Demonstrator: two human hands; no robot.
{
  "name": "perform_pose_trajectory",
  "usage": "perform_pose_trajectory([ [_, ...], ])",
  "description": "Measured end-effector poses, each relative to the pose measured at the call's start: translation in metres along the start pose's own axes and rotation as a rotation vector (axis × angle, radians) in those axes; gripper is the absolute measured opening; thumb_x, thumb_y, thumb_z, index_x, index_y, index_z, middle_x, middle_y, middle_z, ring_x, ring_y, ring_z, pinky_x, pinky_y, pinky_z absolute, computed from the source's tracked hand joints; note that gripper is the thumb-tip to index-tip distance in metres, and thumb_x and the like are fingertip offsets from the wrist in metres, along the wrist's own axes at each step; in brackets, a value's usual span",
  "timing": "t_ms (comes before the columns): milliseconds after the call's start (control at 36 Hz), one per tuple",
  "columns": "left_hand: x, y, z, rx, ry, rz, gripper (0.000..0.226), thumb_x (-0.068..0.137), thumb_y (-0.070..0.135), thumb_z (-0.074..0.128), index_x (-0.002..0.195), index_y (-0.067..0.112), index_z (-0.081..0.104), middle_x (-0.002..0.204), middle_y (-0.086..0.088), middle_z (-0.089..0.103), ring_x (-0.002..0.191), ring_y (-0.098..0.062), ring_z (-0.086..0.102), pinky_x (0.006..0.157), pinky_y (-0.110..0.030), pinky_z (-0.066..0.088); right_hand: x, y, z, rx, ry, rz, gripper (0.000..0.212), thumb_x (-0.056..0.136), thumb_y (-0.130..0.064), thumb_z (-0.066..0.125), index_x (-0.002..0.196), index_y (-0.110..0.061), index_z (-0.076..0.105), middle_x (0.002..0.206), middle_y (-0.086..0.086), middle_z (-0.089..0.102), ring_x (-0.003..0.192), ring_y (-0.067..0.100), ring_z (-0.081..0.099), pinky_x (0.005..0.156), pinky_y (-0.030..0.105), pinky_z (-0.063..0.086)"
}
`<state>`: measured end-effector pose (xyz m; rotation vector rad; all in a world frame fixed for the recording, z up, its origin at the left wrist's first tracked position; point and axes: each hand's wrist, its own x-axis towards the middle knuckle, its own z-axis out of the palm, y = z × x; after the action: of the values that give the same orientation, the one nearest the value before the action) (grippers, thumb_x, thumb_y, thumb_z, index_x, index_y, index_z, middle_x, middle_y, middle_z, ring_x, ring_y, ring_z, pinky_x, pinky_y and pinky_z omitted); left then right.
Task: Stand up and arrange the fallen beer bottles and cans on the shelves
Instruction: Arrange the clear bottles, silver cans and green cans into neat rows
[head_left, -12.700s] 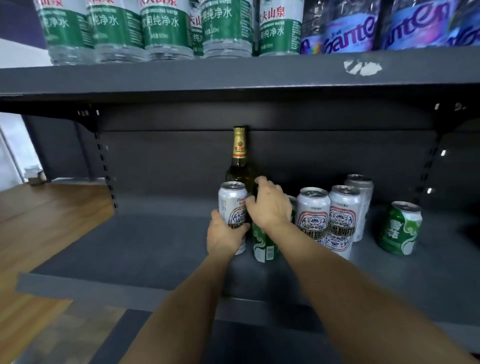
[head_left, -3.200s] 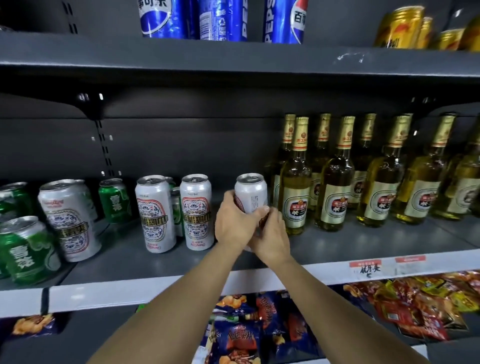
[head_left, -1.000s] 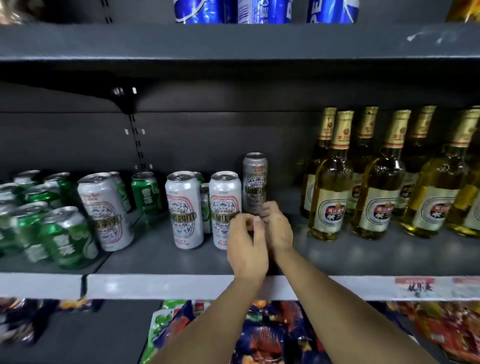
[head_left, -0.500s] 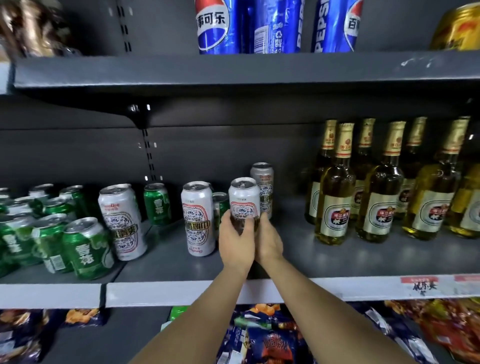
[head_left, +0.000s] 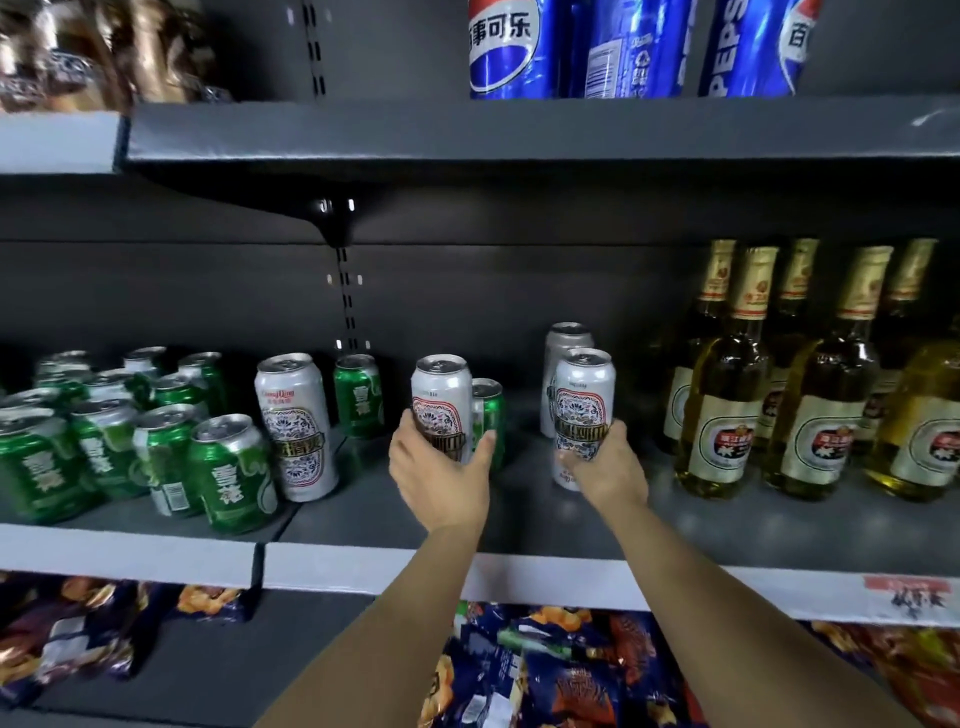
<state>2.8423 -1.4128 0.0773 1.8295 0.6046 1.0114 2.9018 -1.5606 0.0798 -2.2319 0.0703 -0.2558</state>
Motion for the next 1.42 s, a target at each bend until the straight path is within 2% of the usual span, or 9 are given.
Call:
perform_pose_trajectory([
  [139, 0.025, -0.027, -0.003, -0.031, -0.268, -0.15, 0.09, 0.071, 0.037, 0.084, 0.142, 0.012, 0.035, 0.138, -0.012, 0.049, 0.128, -0.031, 0.045, 0.104, -0.046, 0.042, -0.015, 0.004, 0.008, -0.046, 0.167, 0.0, 0.089, 0.08, -0.04, 0.074, 0.148, -0.011, 0.024, 0.144, 0.014, 0.043, 0.129, 0.034, 0.044, 0.097, 0.046, 0.041],
  [306, 0.027, -0.033, -0.014, 0.035, -0.293, -0.098, 0.064, 0.072, 0.044, 0.081, 0.123, 0.019, 0.051, 0.116, -0.004, 0.064, 0.105, -0.029, 0.061, 0.081, -0.035, 0.048, -0.031, -0.005, 0.012, -0.096, 0.599, -0.171, 0.042, 0.086, -0.026, 0.062, 0.122, -0.006, 0.052, 0.109, 0.012, 0.06, 0.104, 0.032, 0.053, 0.087, 0.044, 0.038],
  [500, 0.003, -0.013, -0.013, -0.033, -0.453, 0.072, 0.062, 0.07, 0.043, 0.082, 0.119, 0.021, 0.053, 0.114, 0.0, 0.066, 0.105, -0.024, 0.062, 0.076, -0.026, 0.043, -0.045, -0.001, 0.017, -0.049, 0.566, -0.168, 0.017, 0.096, -0.026, 0.05, 0.104, -0.011, 0.053, 0.096, 0.009, 0.063, 0.091, 0.03, 0.059, 0.071, 0.035, 0.039],
  [861, -0.04, 0.015, 0.03, 0.011, -0.679, 0.077, 0.039, 0.082, 0.043, 0.066, 0.108, 0.021, 0.048, 0.104, -0.002, 0.064, 0.093, -0.026, 0.063, 0.069, -0.031, 0.046, -0.066, -0.017, -0.003, -0.07, 0.675, -0.443, 0.036, 0.089, -0.039, 0.037, 0.102, -0.01, 0.055, 0.09, 0.005, 0.06, 0.083, 0.025, 0.059, 0.071, 0.032, 0.041],
  [944, -0.039, 0.014, 0.03, 0.029, -0.724, 0.184, 0.021, 0.098, 0.03, 0.049, 0.113, 0.015, 0.05, 0.113, -0.01, 0.062, 0.102, -0.029, 0.06, 0.083, -0.038, 0.049, -0.071, -0.028, 0.004, -0.161, 0.609, -0.62, 0.023, 0.085, -0.029, 0.043, 0.098, -0.014, 0.056, 0.087, 0.003, 0.061, 0.078, 0.023, 0.059, 0.072, 0.027, 0.035],
  [1028, -0.032, 0.01, 0.017, 0.029, -0.768, 0.317, 0.041, 0.104, 0.019, 0.034, 0.139, -0.002, 0.04, 0.141, -0.025, 0.045, 0.13, -0.039, 0.044, 0.101, -0.032, 0.041, -0.074, -0.044, 0.018, -0.176, 0.528, -0.745, 0.019, 0.081, -0.02, 0.045, 0.094, -0.015, 0.058, 0.084, 0.001, 0.063, 0.075, 0.021, 0.06, 0.072, 0.027, 0.041],
  [1111, -0.012, -0.006, 0.001, 0.171, -0.818, 0.386, 0.042, 0.096, 0.028, 0.042, 0.131, 0.005, 0.047, 0.131, -0.019, 0.052, 0.122, -0.034, 0.048, 0.102, -0.046, 0.041, -0.078, -0.061, 0.03, -0.164, 0.336, -0.754, 0.014, 0.084, -0.013, 0.054, 0.096, -0.012, 0.059, 0.087, 0.003, 0.06, 0.078, 0.025, 0.058, 0.068, 0.038, 0.052],
  [1250, 0.038, -0.041, -0.02, 0.131, -0.575, 0.124, 0.025, 0.084, 0.036, 0.058, 0.098, 0.017, 0.052, 0.101, -0.004, 0.059, 0.096, -0.025, 0.058, 0.076, -0.037, 0.048, -0.07, -0.086, 0.063, -0.087, 0.181, -0.546, 0.042, 0.091, -0.023, 0.058, 0.13, -0.016, 0.045, 0.125, 0.005, 0.051, 0.118, 0.025, 0.048, 0.092, 0.038, 0.042],
  [1417, 0.086, -0.044, -0.007, 0.024, -0.434, -0.091, 0.05, 0.088, 0.018, 0.065, 0.133, 0.011, 0.043, 0.132, -0.01, 0.05, 0.119, -0.028, 0.051, 0.095, -0.037, 0.044, -0.041, -0.09, 0.099, -0.037, 0.204, -0.209, 0.097, 0.084, -0.044, 0.069, 0.153, -0.014, 0.008, 0.156, 0.011, 0.025, 0.142, 0.03, 0.026, 0.111, 0.037, 0.028],
])
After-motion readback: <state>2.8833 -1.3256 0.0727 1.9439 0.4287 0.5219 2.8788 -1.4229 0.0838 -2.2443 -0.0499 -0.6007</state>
